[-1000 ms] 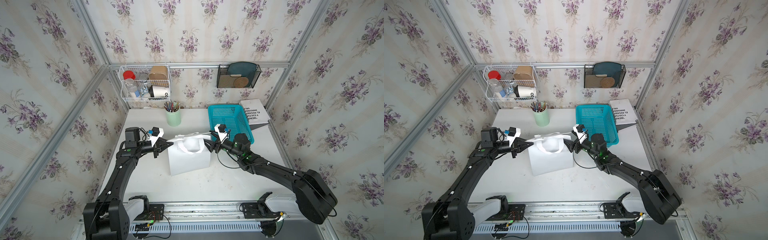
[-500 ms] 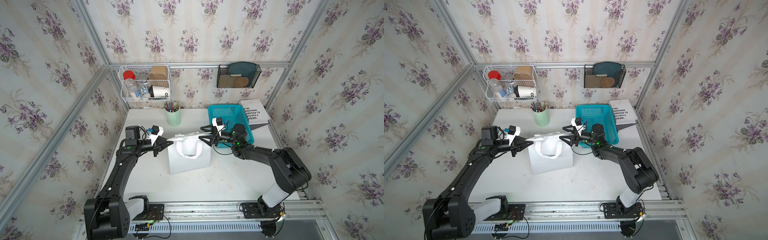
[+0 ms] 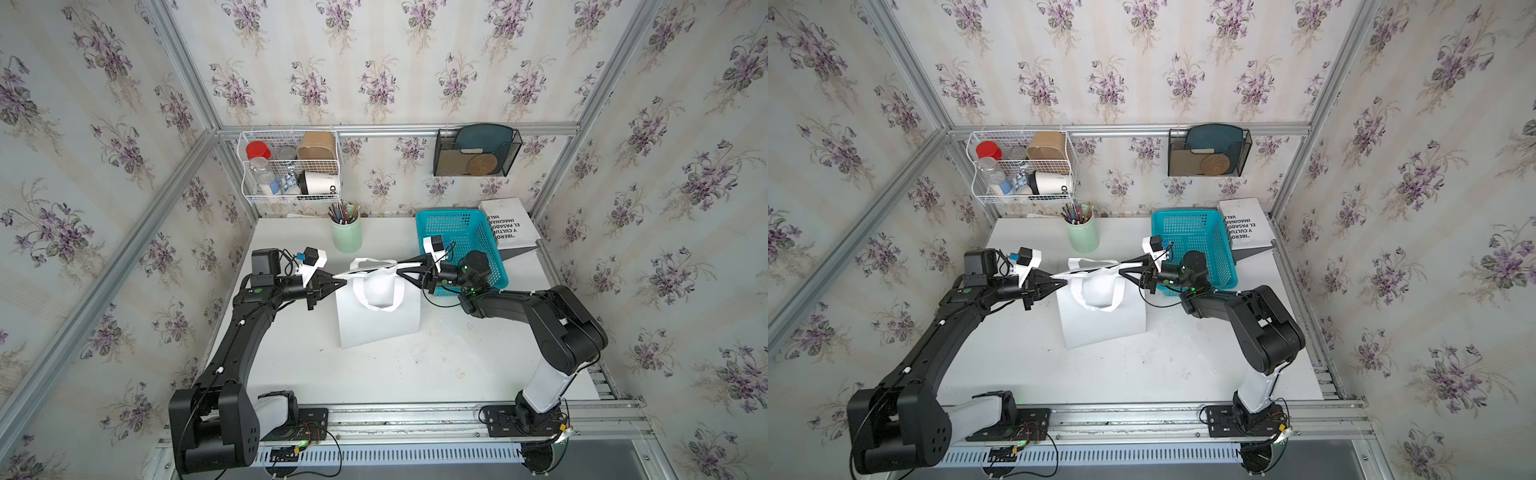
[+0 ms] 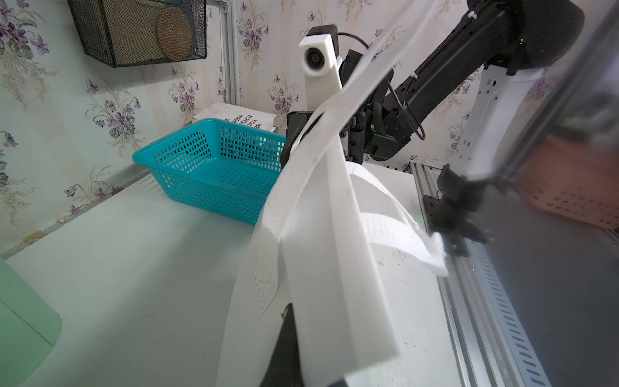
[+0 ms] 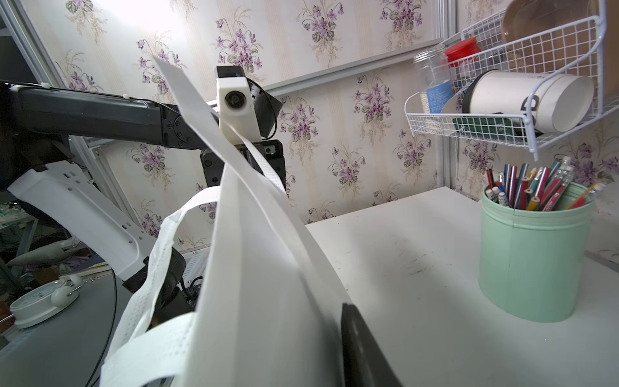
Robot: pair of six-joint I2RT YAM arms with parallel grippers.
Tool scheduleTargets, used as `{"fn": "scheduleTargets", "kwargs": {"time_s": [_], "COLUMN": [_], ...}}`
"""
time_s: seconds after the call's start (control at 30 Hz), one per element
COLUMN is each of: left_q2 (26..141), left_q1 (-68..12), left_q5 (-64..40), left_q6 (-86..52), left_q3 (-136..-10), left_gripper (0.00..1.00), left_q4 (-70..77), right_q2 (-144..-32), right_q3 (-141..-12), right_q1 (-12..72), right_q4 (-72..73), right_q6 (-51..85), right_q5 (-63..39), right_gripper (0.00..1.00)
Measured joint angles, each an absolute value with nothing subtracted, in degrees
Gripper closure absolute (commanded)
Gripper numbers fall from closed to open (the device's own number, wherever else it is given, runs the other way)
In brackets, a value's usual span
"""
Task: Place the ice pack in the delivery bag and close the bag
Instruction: Adjust the delivery bag at the center of the board.
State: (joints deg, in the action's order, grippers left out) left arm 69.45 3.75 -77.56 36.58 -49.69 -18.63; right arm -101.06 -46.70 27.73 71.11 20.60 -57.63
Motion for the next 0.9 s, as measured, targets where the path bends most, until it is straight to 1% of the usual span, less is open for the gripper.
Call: {"fn": "scheduleTargets", "kwargs": {"time_s": [0.03, 0.23, 0.27, 0.5, 0.8, 0.83, 0.9], "left_q2": [69.5, 69.6, 69.5, 68.4, 67.0, 66.9, 66.8], "left_q1": [3.7, 3.8, 3.8, 4.0, 4.1, 4.1, 4.1], "left_q5": [-77.6, -76.7, -76.2, -73.2, -72.9, -73.1, -73.8], "left_q6": [36.6, 36.5, 36.4, 34.5, 30.8, 30.5, 30.0], "left_q3": [-49.8, -49.9, -50.0, -49.9, -46.9, -46.7, -46.3], "left_gripper": [1.0, 1.0, 1.0, 1.0, 1.0, 0.98, 0.86], "left_q4": [-18.6, -18.2, -18.2, -18.2, -14.8, -14.4, -13.3], "right_q2": [-101.1, -100.7, -100.5, -96.8, -94.5, -94.0, -93.1], "right_q3": [-46.7, -46.7, -46.6, -43.7, -41.1, -41.1, -41.1], "right_q1": [27.7, 27.6, 27.6, 27.7, 27.9, 27.9, 28.2], "right_q4": [71.5, 72.1, 72.0, 69.5, 68.3, 67.7, 66.3], "right_q6": [21.0, 21.2, 21.2, 17.9, 16.7, 16.5, 15.7], "right_q5": [-57.8, -58.3, -58.3, -56.1, -54.4, -54.1, -53.5], "right_gripper": [0.77, 0.98, 0.99, 1.0, 1.0, 1.0, 1.0]}}
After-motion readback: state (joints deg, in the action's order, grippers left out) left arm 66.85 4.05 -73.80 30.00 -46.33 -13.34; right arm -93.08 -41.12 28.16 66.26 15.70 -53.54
